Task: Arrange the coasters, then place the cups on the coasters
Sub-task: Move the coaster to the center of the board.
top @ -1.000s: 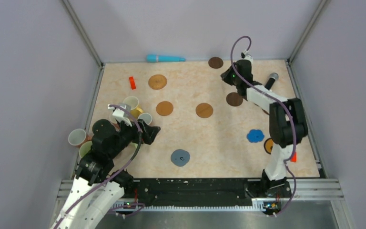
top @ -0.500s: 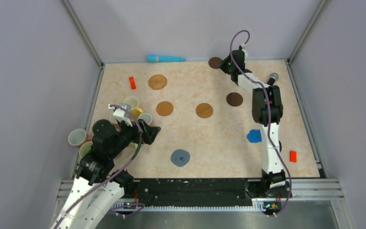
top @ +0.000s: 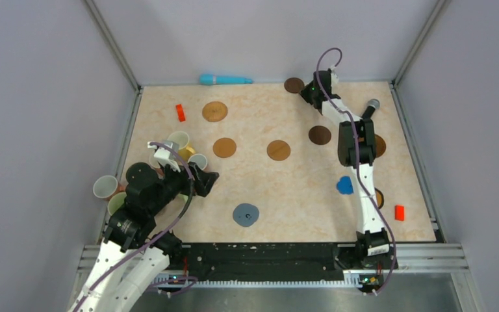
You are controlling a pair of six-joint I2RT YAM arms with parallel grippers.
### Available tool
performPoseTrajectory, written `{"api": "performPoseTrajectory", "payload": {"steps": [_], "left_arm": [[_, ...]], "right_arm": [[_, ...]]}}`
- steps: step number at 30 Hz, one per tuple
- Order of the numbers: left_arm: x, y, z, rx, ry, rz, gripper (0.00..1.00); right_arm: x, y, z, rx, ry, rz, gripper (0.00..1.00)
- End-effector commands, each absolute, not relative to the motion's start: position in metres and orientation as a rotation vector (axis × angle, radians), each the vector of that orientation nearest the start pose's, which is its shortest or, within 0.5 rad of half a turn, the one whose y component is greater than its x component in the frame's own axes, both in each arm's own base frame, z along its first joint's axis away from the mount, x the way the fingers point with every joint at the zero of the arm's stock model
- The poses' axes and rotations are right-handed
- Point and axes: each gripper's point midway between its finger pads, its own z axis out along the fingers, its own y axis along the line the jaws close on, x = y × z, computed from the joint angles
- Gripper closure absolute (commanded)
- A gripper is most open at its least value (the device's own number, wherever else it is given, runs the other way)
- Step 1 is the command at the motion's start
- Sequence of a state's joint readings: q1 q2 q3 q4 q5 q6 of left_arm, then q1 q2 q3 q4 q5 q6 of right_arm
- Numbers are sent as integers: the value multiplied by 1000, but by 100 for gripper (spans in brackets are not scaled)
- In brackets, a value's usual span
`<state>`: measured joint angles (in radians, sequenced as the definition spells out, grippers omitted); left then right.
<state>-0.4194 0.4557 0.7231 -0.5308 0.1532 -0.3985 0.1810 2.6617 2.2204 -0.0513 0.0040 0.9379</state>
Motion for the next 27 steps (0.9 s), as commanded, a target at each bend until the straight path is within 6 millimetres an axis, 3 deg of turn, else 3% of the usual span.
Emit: {"api": "performPoseTrajectory", "payload": {"steps": [1, 6, 12, 18, 27], "left_arm": [[196, -134, 263, 140, 1831, -718, 5], [195, -135, 262, 145, 1835, -723, 5], [196, -134, 262, 140, 1837, -715, 5], [197, -133, 263, 138, 1831, -711, 5], [198, -133, 260, 134, 1844, -703, 5]], "right_arm": [[697, 159, 42, 824, 1976, 664, 100], [695, 161, 31, 819, 1996, 671, 100], [708, 186, 80, 733, 1857, 911, 100], [723, 185, 105, 773, 1743, 978, 100], [729, 162, 43, 915, 1797, 872, 100]]}}
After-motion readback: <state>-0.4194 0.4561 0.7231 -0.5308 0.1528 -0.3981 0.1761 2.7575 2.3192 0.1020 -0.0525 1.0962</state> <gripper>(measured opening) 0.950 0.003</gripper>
